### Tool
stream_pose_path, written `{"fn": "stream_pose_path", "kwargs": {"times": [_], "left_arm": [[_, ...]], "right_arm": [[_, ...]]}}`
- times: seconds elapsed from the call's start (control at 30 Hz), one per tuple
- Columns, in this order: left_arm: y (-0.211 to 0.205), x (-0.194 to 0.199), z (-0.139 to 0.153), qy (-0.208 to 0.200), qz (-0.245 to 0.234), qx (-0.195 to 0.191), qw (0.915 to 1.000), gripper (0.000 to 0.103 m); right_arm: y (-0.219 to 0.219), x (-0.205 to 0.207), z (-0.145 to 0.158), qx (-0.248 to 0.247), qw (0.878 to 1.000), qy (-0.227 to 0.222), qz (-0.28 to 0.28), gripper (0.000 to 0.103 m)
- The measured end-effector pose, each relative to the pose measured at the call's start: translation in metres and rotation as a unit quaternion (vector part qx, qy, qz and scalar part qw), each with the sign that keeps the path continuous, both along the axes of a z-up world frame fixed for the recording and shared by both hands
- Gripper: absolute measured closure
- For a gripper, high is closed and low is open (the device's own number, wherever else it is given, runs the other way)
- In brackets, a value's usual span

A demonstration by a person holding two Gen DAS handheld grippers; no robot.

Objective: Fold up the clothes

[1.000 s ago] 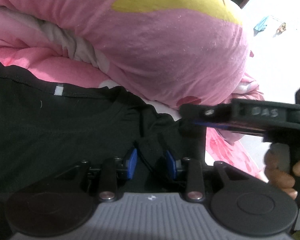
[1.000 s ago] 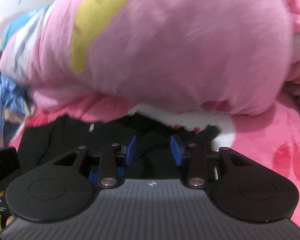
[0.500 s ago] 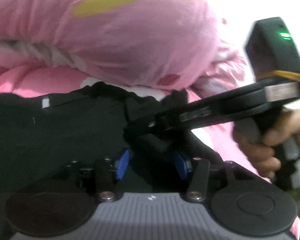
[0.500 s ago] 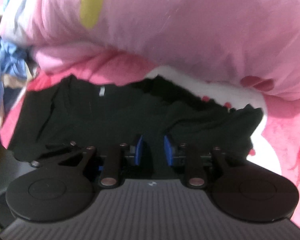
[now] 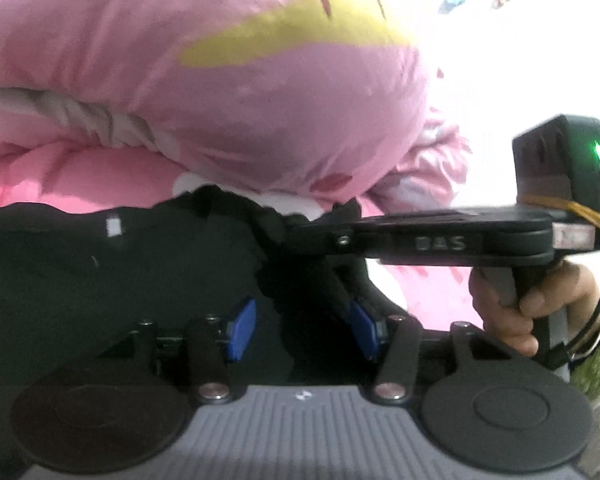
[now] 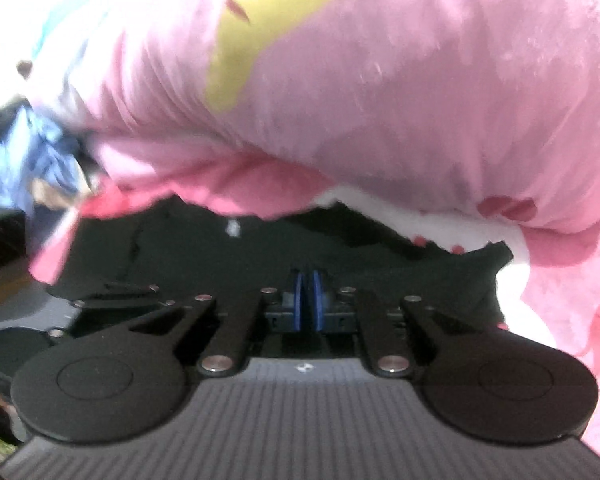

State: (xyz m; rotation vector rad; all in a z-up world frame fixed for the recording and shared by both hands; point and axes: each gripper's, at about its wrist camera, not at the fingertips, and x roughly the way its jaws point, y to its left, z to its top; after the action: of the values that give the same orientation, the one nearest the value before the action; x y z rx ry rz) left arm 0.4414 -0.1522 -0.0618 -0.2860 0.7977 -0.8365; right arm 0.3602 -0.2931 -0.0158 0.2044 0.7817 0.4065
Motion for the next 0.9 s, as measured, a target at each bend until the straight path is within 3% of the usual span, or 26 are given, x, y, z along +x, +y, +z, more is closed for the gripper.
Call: {"fn": "stream_pose_path", "kwargs": {"times": [0.2, 0.33, 0.4, 0.5, 0.57, 0.7, 0.8, 0.9], "left_arm": [[0.011, 0.006, 0.006, -0.003, 0.007, -0.019, 0.9998, 0.050], [0.010, 0.006, 0.006, -0.006, 0.007, -0.008, 0.9999, 0.049], [0.009, 0.008, 0.003, -0.003, 0.009, -0.002, 1.0000, 0.049], [0.010, 0.009, 0.002, -0.001, 0.013, 0.003, 0.9999, 0.049], [0.012, 0.010, 0.002, 0.001, 0.017, 0.001, 0.9999, 0.049], [0.014, 0.009, 0.004, -0.006, 0.031, 0.006, 0.9995, 0.049], [0.009, 0.001, 0.012, -0.046, 0.057, 0.030, 0.9968, 0.049], [0.003, -0.007, 0.018, -0.085, 0.059, 0.037, 0.9939, 0.049]], "right_arm": [[0.020, 0.018, -0.020, 0.028, 0.999, 0.019, 0.025, 0.098], [0.021, 0.030, -0.039, 0.045, 0.998, 0.048, 0.021, 0.093], [0.011, 0.031, -0.042, 0.076, 0.995, 0.064, 0.011, 0.090], [-0.019, 0.021, -0.029, 0.132, 0.990, 0.043, -0.023, 0.079], [-0.040, 0.006, -0.015, 0.145, 0.988, 0.019, -0.048, 0.079], [-0.056, -0.047, 0.004, 0.083, 0.994, -0.004, -0.070, 0.078], [-0.034, -0.075, -0.004, -0.015, 0.998, -0.008, -0.053, 0.080], [-0.012, -0.089, -0.025, -0.057, 0.998, 0.001, -0.022, 0.084]]}}
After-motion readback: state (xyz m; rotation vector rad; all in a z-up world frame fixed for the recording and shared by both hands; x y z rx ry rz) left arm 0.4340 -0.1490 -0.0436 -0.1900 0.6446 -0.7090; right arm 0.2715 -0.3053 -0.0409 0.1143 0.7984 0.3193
